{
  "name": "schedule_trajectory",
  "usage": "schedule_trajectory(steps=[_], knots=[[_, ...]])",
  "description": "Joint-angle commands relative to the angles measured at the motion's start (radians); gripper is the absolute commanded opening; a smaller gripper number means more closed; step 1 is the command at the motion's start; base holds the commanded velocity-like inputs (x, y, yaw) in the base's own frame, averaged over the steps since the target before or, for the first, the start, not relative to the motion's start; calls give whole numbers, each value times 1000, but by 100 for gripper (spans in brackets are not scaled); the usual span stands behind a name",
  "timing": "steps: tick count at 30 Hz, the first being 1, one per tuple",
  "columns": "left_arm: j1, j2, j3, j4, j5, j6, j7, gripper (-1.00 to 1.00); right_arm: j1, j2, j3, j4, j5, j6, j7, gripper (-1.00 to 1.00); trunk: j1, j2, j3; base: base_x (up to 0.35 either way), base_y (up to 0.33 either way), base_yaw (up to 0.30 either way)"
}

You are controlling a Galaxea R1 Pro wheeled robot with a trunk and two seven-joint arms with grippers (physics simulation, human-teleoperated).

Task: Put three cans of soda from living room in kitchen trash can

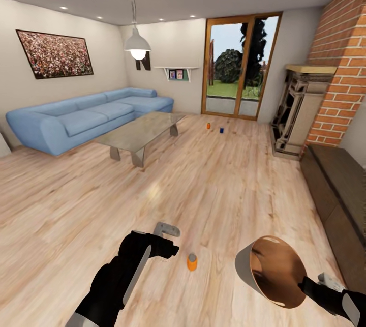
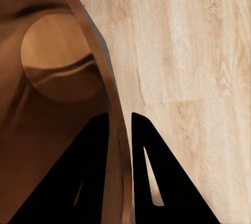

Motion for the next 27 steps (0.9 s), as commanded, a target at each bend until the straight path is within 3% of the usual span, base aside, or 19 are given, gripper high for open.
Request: schedule_trajectory(steps=[1,14,27], knots=[[0,0,0,0,0,0,0,100,-1,0,-6,-1,-18,4,6,-100,0,0,0,344,90,-251],[0,-3,0,9,-1,-1,0,100,-1,0,-6,-1,-18,5,11,-100,0,0,0,344,81,-279],[-1,-3,-5,10,0,-1,0,100,-1,-2,-4,-1,-17,5,65,-100,0,0,0,344,8,-285]])
